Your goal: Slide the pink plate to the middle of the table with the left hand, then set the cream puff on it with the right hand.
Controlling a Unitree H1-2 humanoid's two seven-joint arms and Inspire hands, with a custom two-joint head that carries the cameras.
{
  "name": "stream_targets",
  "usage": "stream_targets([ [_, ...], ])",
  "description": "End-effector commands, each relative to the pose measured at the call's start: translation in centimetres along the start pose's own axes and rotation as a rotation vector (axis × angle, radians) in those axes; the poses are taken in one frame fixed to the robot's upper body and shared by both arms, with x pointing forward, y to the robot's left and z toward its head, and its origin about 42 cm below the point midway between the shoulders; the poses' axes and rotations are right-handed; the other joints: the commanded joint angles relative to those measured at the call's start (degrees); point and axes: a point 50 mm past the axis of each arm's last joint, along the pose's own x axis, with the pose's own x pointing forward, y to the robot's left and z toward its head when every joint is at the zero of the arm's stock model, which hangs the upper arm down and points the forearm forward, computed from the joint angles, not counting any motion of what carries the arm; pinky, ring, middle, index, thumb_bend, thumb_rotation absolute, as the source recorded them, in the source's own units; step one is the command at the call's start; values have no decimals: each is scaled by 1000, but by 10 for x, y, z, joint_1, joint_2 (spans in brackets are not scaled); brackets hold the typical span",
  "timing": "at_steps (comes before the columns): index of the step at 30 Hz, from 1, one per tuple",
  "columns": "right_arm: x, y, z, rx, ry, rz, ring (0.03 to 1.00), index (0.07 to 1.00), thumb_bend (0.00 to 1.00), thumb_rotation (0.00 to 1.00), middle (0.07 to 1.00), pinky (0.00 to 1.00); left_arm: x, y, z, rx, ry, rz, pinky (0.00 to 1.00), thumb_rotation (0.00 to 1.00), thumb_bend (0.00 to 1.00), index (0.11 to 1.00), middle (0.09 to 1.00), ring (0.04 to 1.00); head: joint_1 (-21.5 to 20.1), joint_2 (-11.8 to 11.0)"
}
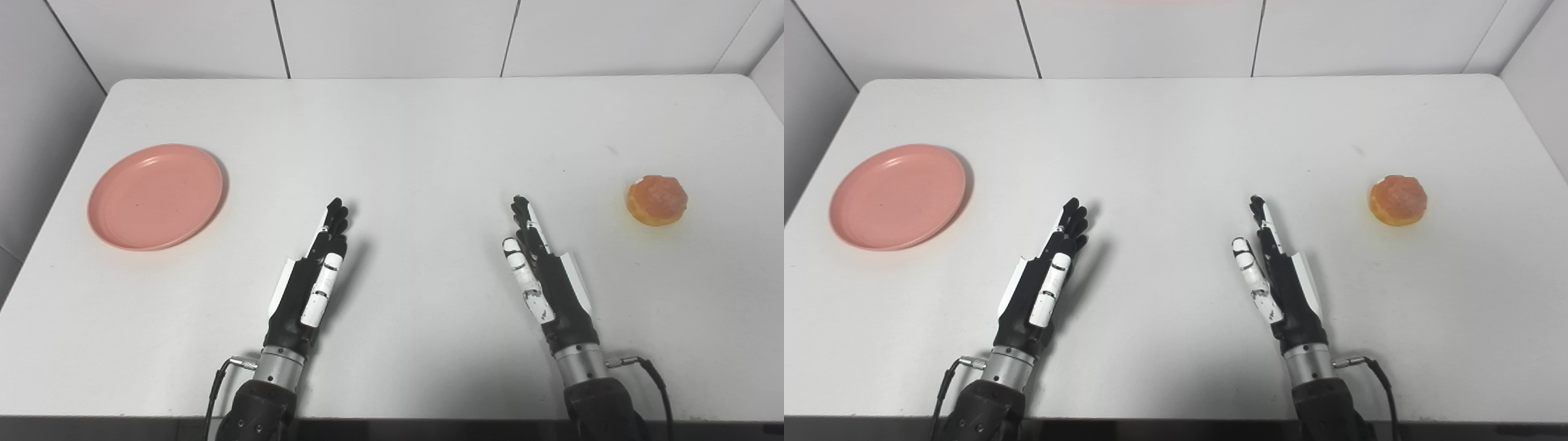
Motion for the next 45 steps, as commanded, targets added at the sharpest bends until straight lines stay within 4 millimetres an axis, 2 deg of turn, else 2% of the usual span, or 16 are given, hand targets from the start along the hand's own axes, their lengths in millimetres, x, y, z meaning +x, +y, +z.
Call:
stream_targets([
  [1,3,-2,8,-7,-47,3,1000,1000,140,1000,1000,1000,1,-1,8,12,-34,-15,978,1000,469,985,1000,993,1,0],
  [22,4,-1,9,-10,-42,3,1000,1000,139,1000,1000,1000,1,1,8,14,-41,-10,977,1000,455,985,1000,993,-1,0],
  [28,4,-2,6,-6,-40,4,1000,1000,129,1000,1000,1000,3,-1,5,12,-35,-10,978,1000,456,985,1000,992,19,-10],
  [30,4,-4,4,-5,-36,6,1000,1000,118,1000,1000,1000,4,-3,4,11,-35,-9,978,1000,460,985,999,991,33,-17],
  [31,3,-5,3,-10,-35,8,1000,1000,112,1000,1000,1000,4,-5,2,20,-34,-8,975,1000,465,985,998,989,57,-30],
  [32,3,-6,2,-14,-34,9,1000,1000,107,1000,1000,1000,4,-6,1,26,-34,-7,967,1000,474,984,997,983,57,-30],
  [33,2,-8,0,-11,-34,10,1000,1000,103,1000,1000,1000,4,-9,-1,32,-33,-6,962,1000,481,983,995,980,80,-43],
  [34,1,-9,-1,-8,-33,10,1000,1000,102,1000,1000,1000,5,-10,-3,36,-33,-6,959,1000,484,982,994,978,80,-43],
  [35,0,-11,-4,-8,-33,10,1000,1000,101,1000,1000,1000,5,-14,-4,41,-29,-5,958,1000,486,982,993,976,107,-60],
  [36,-1,-13,-5,-9,-32,11,1000,1000,106,1000,1000,1000,5,-16,-6,46,-27,-5,953,1000,490,981,991,974,107,-60],
  [40,-3,-21,-13,-11,-28,20,1000,1000,106,1000,1000,1000,8,-29,-13,48,-14,-1,947,1000,497,978,984,970,164,-102],
  [45,-3,-31,-24,-17,-32,32,1000,1000,123,1000,1000,1000,12,-42,-19,62,-8,1,944,1000,485,977,978,969,212,-128],
])
